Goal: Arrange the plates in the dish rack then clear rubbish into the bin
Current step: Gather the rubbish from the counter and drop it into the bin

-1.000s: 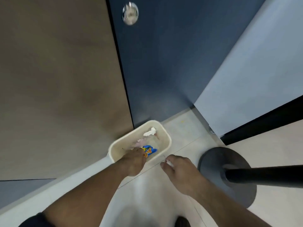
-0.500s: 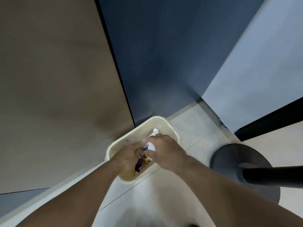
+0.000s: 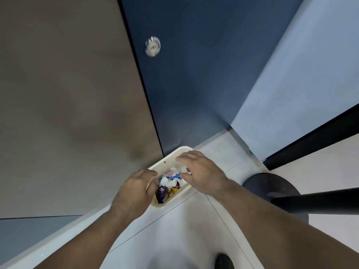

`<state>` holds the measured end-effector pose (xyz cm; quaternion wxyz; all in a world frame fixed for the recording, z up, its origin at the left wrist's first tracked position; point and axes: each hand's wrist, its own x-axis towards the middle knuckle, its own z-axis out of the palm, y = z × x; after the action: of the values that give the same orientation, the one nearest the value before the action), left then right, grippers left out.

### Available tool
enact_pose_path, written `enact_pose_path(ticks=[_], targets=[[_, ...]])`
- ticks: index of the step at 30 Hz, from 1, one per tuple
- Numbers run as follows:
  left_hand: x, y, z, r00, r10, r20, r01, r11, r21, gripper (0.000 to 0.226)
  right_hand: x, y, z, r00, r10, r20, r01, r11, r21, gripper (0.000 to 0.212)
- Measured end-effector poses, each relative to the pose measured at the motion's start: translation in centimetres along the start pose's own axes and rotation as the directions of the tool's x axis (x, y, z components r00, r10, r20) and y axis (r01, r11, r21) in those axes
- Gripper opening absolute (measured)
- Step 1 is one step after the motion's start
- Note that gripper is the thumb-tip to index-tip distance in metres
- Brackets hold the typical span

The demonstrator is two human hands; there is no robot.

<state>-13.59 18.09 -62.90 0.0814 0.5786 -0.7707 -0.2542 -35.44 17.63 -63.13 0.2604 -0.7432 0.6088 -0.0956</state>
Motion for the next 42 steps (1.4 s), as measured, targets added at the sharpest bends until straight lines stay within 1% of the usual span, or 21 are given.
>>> enact_pose_path(ticks=[4,5,7,9,14,17,22,27,30,35,37,38,40,42], targets=[[-1.9,5.5,-7.6,0.985,0.165,-0.053,-0.158,0.981,0.112,0.025,-3.4,-4.0,-7.0,0.997,0.025,-0.069,-0.025,1.0,-0.006,0.04],[-2.2,7.0,-9.6,0.973,0.214,-0.084,-0.201,0.97,0.138,0.028,-4.2,-5.0,-8.9,0.995,0.02,-0.096,-0.021,1.0,-0.007,0.039],[-3.3,10.4,-14.6,0.956,0.276,-0.096,-0.257,0.951,0.174,0.039,-5.7,-7.2,-13.7,0.991,0.013,-0.136,-0.015,1.0,-0.016,0.039],[-4.2,13.7,-19.5,0.945,0.311,-0.1,-0.285,0.935,0.212,0.047,-7.2,-9.5,-18.7,0.984,-0.003,-0.177,-0.002,1.0,-0.028,0.041],[-6.4,21.0,-30.0,0.925,0.355,-0.139,-0.314,0.916,0.251,0.056,-10.3,-15.4,-30.3,0.965,-0.054,-0.255,0.056,0.998,0.0,0.047],[-7.8,24.5,-35.8,0.886,0.398,-0.237,-0.348,0.91,0.227,0.05,-12.5,-18.1,-36.7,0.95,-0.068,-0.304,0.083,0.996,0.037,0.048],[-10.2,28.2,-42.4,0.848,0.366,-0.383,-0.308,0.929,0.205,0.042,-15.1,-21.0,-44.5,0.936,-0.113,-0.332,0.122,0.993,0.005,0.047],[-10.6,28.8,-44.2,0.828,0.316,-0.463,-0.255,0.948,0.189,0.027,-15.2,-23.0,-46.8,0.927,-0.151,-0.343,0.16,0.987,-0.004,0.041],[-10.7,28.5,-44.5,0.818,0.289,-0.497,-0.238,0.957,0.166,0.022,-15.0,-24.0,-46.3,0.939,-0.163,-0.302,0.163,0.986,-0.028,0.04],[-9.7,24.9,-47.4,0.805,0.17,-0.568,-0.179,0.983,0.041,0.025,-12.8,-26.7,-44.8,0.951,-0.174,-0.254,0.165,0.985,-0.056,0.038],[-8.8,23.5,-48.9,0.784,0.161,-0.599,-0.178,0.984,0.032,0.025,-11.4,-28.1,-44.1,0.95,-0.185,-0.25,0.175,0.983,-0.064,0.039],[-8.2,21.9,-50.0,0.778,0.173,-0.604,-0.185,0.982,0.043,0.025,-9.9,-29.6,-43.2,0.95,-0.179,-0.256,0.168,0.984,-0.067,0.038],[-7.5,21.4,-50.8,0.757,0.2,-0.623,-0.205,0.977,0.064,0.024,-9.0,-30.6,-42.6,0.949,-0.172,-0.264,0.161,0.985,-0.064,0.039],[-6.8,19.9,-52.1,0.752,0.217,-0.622,-0.22,0.973,0.074,0.022,-7.1,-32.4,-41.7,0.953,-0.158,-0.257,0.146,0.987,-0.065,0.04]])
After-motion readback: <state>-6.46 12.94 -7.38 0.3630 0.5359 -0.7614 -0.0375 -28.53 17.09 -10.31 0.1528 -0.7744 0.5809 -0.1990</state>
